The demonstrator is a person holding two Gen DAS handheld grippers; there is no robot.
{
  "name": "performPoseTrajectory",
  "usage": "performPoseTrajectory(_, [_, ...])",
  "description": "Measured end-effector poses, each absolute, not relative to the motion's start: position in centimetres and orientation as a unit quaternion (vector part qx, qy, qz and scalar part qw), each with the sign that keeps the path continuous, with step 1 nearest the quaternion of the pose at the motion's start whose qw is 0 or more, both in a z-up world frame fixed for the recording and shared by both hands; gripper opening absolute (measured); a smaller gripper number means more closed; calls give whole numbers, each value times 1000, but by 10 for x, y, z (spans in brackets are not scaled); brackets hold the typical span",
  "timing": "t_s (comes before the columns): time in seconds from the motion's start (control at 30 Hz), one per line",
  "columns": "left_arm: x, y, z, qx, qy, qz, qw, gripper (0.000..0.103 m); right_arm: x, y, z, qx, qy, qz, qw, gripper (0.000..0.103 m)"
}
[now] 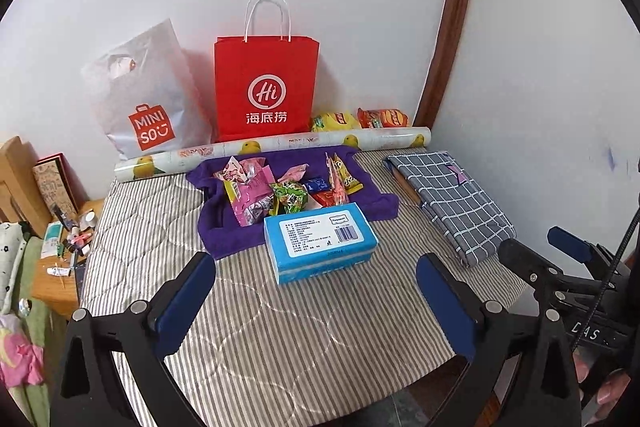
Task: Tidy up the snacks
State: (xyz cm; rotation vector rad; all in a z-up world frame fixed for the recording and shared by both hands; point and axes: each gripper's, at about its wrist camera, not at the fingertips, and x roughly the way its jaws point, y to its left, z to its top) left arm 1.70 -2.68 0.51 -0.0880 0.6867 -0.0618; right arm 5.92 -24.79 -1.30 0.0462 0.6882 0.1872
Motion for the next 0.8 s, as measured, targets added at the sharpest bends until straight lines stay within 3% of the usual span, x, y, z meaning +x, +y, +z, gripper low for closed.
performPoseTrajectory(0.8, [-5,-33,10,-45,330,-18,943,101,26,-253,-6,16,317,96,943,103])
